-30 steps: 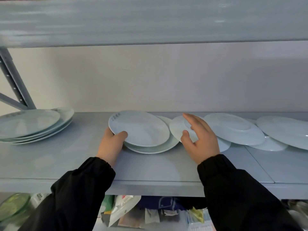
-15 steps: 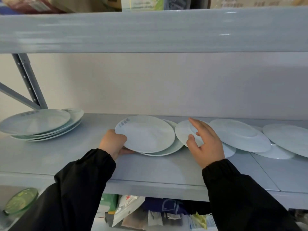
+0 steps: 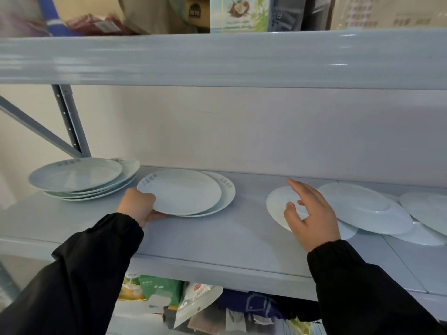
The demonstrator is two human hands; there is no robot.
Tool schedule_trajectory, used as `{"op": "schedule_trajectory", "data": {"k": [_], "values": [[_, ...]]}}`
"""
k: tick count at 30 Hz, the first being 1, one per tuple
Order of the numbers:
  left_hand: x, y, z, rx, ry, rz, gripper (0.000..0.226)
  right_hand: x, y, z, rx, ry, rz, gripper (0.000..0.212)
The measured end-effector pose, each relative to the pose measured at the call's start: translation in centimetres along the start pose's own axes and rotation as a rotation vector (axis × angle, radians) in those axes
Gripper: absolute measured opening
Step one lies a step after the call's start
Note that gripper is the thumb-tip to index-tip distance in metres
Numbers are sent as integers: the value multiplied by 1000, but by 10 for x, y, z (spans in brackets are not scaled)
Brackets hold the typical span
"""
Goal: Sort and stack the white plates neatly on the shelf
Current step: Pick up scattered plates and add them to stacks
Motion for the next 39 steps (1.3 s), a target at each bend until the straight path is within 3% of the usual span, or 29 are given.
{"op": "schedule_trajectory", "data": {"k": [7,10,12,15,17,21,26,31,33,36,39], "values": [[-6,-1,-12,57,-202,51,36,3,-3,4,-82,52,30,48],[-4,5,-10,153,-506,125,48,7,-4,9,-192,110,49,48],[-5,11,-6,243,-741,265,60,9,-4,13,-274,159,66,47],[0,32,12,303,-1017,640,58,9,-2,17,-359,247,81,47],[-2,45,28,238,-1135,844,55,7,0,19,-387,292,80,48],[-17,69,74,-62,-1213,994,50,9,5,13,-379,331,85,54],[-43,83,125,-308,-1207,934,55,26,14,-11,-368,440,115,66],[-63,80,150,-439,-1231,760,78,55,29,-55,-305,576,153,76],[-67,77,149,-462,-1189,720,87,69,36,-76,-262,632,200,73],[-67,73,145,-417,-1078,713,72,92,43,-100,-260,685,330,75],[-69,72,147,-409,-1118,721,71,106,43,-107,-297,713,423,78]]}}
Point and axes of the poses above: each hand's wrist, its own y-axis away from the middle knuckle, its own z-axis out of the palm, x = y × z, the point moved 2 cm from there along -y, towards the middle knuckle, and after that the axes turned 12 degrees about -x, right-handed, at the moved point
